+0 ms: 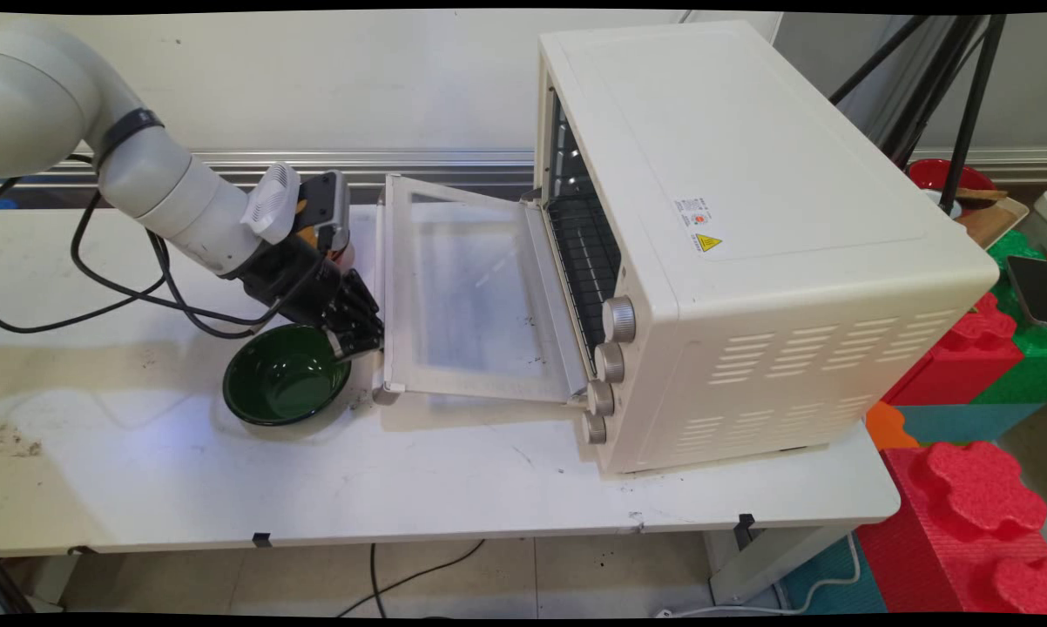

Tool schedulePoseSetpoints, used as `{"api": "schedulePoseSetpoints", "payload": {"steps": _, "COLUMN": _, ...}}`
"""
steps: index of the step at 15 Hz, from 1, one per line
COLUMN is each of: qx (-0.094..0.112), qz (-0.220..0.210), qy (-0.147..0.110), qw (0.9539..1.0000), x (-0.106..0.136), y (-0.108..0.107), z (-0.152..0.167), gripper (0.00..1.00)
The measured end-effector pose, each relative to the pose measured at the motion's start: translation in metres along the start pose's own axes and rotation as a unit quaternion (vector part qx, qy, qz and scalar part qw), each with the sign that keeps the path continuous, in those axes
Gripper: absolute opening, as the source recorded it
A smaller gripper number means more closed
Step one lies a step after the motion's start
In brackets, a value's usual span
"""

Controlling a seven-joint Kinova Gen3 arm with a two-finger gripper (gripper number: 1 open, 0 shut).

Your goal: Open the oven

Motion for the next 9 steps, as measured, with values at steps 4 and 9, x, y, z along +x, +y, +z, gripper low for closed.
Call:
{"api": "schedulePoseSetpoints", "payload": {"steps": 4, "qx": 0.008, "qz": 0.0, "qy": 0.012, "qw": 0.9999, "x": -0.001, "y": -0.001, "z": -0.006, "gripper": 0.0}}
{"api": "schedulePoseSetpoints", "payload": {"steps": 9, "qx": 0.013, "qz": 0.004, "qy": 0.031, "qw": 0.9994, "x": -0.002, "y": -0.003, "z": -0.024, "gripper": 0.0}}
